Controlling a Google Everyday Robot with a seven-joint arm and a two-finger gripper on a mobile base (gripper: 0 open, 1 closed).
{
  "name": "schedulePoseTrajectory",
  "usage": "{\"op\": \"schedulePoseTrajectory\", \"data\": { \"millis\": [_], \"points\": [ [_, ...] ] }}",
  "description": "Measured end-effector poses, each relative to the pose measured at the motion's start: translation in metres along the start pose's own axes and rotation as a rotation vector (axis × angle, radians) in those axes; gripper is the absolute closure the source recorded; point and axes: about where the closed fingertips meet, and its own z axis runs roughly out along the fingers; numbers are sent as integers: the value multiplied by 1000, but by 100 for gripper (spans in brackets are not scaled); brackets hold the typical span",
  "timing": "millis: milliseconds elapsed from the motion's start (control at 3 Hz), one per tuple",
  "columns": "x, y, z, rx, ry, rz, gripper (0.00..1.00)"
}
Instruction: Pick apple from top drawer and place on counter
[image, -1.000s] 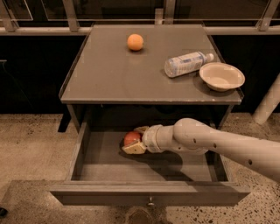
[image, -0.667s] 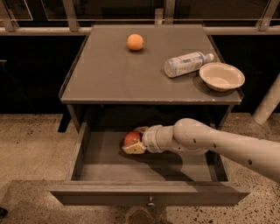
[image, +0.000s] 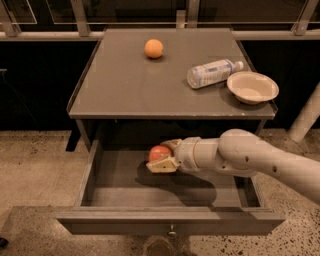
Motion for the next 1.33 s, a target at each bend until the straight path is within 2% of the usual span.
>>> {"op": "schedulePoseTrajectory", "data": {
  "millis": [333, 667, 1000, 1333],
  "points": [
    [-23, 13, -53, 2, 0, 0, 100],
    [-51, 19, -96, 33, 8, -30, 100],
    [-87, 20, -125, 45, 1, -82, 100],
    [-87, 20, -125, 45, 1, -82, 100]
  ]
}}
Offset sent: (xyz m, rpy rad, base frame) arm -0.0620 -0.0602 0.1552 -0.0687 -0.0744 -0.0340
